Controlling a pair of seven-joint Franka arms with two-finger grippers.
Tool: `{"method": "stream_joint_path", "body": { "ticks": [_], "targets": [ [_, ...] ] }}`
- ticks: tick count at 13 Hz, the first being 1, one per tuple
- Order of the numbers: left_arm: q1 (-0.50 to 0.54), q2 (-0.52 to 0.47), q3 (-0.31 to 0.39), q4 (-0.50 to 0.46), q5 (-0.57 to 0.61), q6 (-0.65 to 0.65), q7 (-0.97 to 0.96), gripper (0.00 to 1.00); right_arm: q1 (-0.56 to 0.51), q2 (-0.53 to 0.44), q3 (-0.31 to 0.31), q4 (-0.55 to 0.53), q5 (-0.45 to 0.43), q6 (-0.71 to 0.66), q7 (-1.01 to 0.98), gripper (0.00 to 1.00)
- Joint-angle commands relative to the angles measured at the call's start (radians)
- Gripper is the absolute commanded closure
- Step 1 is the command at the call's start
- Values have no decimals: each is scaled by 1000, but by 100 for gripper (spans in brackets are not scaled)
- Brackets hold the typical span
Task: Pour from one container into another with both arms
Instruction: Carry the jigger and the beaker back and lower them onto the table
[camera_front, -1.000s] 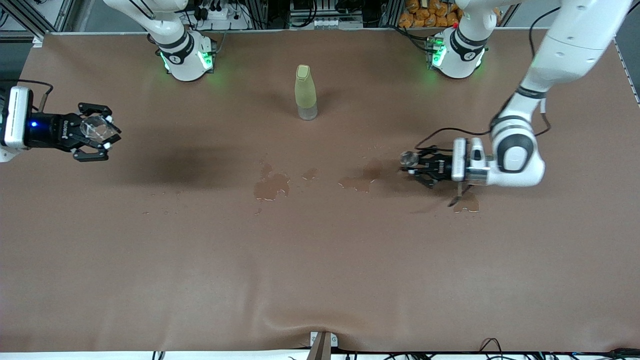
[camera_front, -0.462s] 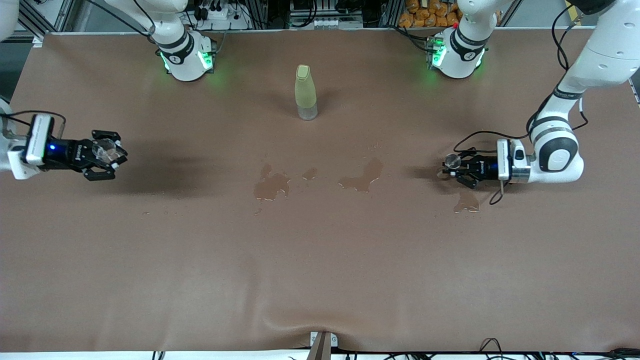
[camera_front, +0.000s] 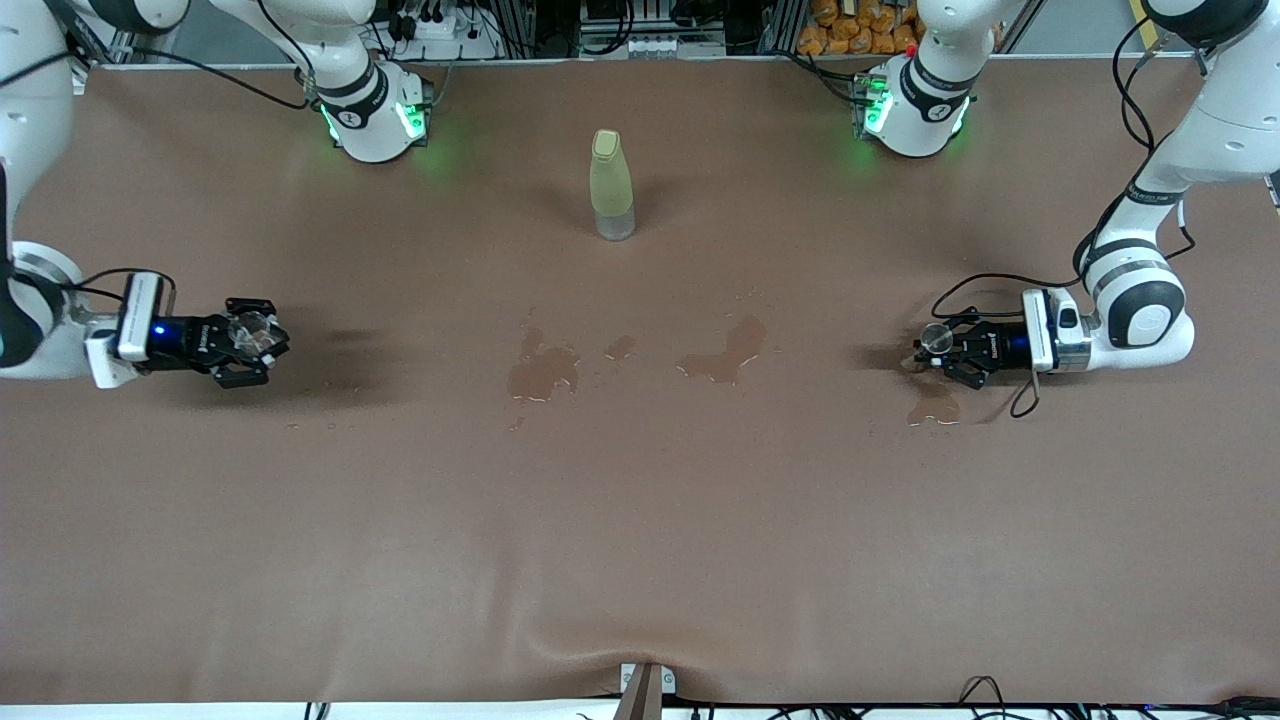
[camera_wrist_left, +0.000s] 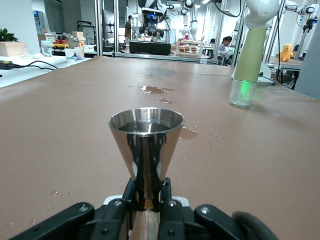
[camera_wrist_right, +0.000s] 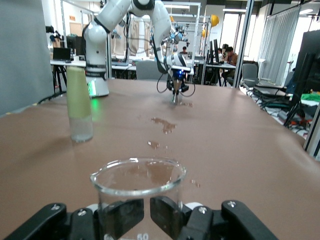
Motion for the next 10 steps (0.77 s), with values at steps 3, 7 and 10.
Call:
{"method": "stream_joint_path", "body": {
  "ticks": [3, 7, 10],
  "targets": [
    [41, 52, -7, 46, 22, -26, 17, 100, 1, 123, 35, 37, 76, 54, -113, 100],
    [52, 74, -7, 65, 48, -28, 15, 79, 3, 189, 73, 35, 122, 103, -180, 100],
    [53, 73, -7, 68, 48, -37, 14, 38, 15, 224, 77, 35, 149, 144, -208, 100]
  ]
}}
